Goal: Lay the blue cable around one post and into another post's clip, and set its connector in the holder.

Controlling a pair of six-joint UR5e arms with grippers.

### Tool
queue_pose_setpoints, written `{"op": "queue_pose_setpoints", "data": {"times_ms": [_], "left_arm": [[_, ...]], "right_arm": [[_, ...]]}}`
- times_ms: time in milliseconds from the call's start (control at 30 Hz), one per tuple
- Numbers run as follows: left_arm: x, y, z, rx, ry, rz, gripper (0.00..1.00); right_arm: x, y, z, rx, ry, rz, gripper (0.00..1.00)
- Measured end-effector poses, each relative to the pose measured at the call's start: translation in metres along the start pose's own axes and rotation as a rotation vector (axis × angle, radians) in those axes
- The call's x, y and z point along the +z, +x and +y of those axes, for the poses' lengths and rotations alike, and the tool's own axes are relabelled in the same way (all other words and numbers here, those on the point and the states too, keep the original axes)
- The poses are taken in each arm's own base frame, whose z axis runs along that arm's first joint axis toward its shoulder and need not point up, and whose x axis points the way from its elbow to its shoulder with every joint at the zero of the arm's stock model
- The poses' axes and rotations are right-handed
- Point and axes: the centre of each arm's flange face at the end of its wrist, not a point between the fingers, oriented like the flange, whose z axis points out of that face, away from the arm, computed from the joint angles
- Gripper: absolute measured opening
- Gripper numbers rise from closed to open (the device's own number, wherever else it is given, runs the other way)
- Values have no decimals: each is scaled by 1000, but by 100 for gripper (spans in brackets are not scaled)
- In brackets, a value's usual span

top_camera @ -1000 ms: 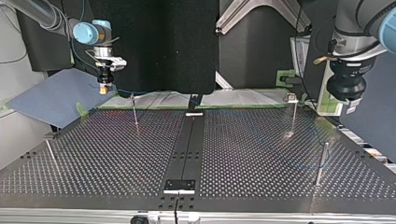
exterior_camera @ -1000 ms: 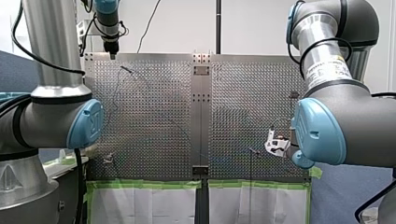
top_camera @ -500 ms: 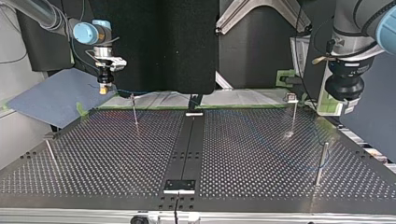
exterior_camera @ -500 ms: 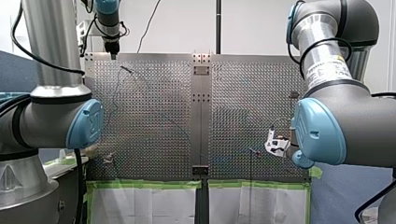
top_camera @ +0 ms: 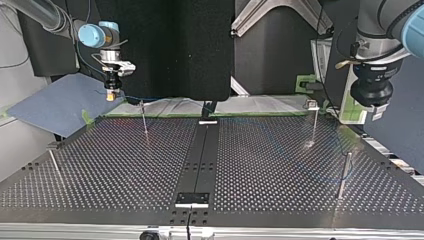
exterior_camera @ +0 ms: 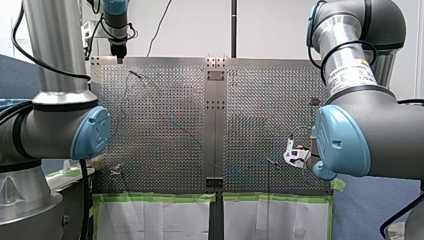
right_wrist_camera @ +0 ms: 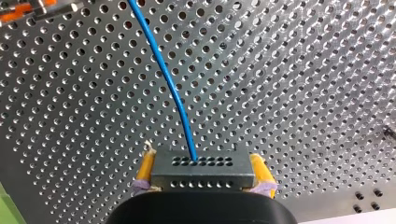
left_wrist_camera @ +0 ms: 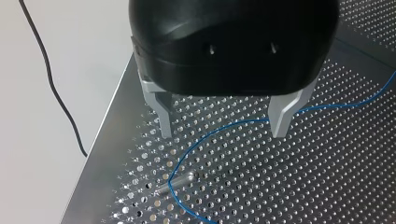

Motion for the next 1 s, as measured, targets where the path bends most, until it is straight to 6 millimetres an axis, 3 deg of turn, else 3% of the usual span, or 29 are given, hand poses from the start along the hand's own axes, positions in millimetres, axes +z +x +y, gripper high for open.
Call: {"op": "queue_pose_setpoints", "data": {"times_ms": [467, 1000], "left_arm": [[1, 4, -12, -24, 94, -56, 100], [24, 70, -39, -88, 284, 22, 100]], "right_arm": [[0, 0, 0, -2, 0, -2, 0], [-1, 0, 0, -12, -2, -6, 0]]}}
